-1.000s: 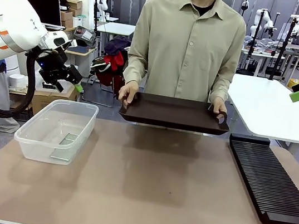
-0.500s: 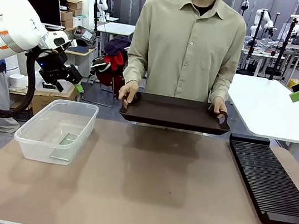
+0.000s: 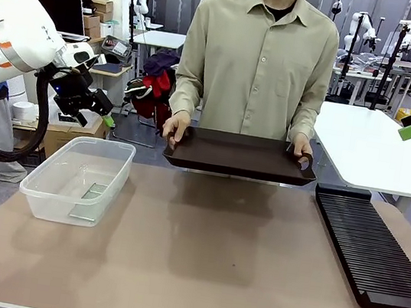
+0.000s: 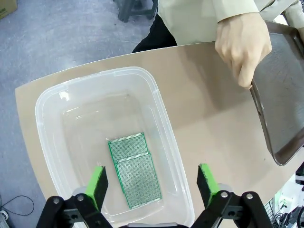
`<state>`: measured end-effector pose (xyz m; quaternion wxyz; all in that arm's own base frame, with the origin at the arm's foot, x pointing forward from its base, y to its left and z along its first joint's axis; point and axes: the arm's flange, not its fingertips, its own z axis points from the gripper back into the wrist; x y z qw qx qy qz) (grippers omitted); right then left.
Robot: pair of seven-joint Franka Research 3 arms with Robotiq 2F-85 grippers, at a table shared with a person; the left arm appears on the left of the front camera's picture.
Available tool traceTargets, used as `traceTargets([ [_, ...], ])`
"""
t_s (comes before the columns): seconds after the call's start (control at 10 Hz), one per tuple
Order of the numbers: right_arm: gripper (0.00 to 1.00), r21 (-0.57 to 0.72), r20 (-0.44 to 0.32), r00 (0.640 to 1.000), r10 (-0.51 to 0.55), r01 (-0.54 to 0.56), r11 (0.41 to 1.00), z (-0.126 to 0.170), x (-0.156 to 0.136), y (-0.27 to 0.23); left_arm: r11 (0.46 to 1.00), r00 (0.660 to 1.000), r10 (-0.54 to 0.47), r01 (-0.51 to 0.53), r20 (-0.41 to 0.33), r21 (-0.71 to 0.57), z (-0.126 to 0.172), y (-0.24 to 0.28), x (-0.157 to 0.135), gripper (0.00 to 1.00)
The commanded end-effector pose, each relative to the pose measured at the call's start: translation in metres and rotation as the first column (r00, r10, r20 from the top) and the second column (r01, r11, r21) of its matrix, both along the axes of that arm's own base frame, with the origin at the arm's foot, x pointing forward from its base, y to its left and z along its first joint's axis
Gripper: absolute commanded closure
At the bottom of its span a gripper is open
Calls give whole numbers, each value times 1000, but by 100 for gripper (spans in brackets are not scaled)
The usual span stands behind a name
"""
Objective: Sort PCBs into racks and boxes based on the side picked up.
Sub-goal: If the short side of the Blank PCB is picked up, insert it into the PCB Rack ; if the long side is picked up, place it in the Organizing box.
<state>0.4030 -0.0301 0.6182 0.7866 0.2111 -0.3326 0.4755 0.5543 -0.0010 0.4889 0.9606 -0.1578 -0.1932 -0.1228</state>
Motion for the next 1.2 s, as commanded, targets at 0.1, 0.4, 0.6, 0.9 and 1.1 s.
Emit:
traceTargets([
  [0.1,0,18,3,1000,21,-21,1000,-1,1,1,988,987,-157,157,-41,0,34,13,-7,0],
  [0.4,0,18,3,1000,21,-21,1000,-1,1,1,923,923,-386,386,-13,0,87,26,-30,0],
  [0.6,0,18,3,1000,21,-21,1000,-1,1,1,862,862,-502,505,74,-39,117,29,-42,0],
  [0.9,0,18,3,1000,21,-21,1000,-1,1,1,799,784,-597,600,170,44,150,29,-60,0],
  [1.1,0,18,3,1000,21,-21,1000,-1,1,1,772,742,-633,627,222,107,159,22,-76,0],
])
